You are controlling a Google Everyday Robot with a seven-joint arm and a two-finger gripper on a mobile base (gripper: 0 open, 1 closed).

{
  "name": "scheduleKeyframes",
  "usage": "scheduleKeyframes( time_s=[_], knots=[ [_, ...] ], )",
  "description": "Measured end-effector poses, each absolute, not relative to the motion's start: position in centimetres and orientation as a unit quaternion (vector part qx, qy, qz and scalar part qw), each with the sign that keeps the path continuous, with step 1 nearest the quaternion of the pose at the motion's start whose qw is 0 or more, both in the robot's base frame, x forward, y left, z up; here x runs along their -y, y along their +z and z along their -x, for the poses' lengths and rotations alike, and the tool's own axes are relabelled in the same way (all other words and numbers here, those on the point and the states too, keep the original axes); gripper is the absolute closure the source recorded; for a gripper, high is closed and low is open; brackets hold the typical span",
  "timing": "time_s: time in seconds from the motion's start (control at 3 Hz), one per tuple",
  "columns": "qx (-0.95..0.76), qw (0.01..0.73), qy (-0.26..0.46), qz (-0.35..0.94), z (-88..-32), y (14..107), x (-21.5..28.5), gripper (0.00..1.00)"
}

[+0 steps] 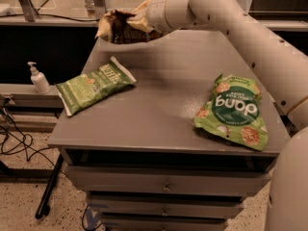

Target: Move brown chip bag near green jalapeno chip bag

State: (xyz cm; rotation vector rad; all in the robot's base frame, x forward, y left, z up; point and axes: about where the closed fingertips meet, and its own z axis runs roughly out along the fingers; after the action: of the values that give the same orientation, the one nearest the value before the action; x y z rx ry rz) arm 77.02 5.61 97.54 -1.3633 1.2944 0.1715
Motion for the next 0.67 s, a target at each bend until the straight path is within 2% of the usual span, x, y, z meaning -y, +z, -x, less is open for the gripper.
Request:
scheduleKeyframes(
  time_s=[0.33,0.67],
  knots=[
    [-0.571,0.586,0.094,0.568,-76.64,96.56,-6.1,0.82],
    [-0.57,0.585,0.095,0.569,-76.62,96.45,-6.37,0.59]
  ],
)
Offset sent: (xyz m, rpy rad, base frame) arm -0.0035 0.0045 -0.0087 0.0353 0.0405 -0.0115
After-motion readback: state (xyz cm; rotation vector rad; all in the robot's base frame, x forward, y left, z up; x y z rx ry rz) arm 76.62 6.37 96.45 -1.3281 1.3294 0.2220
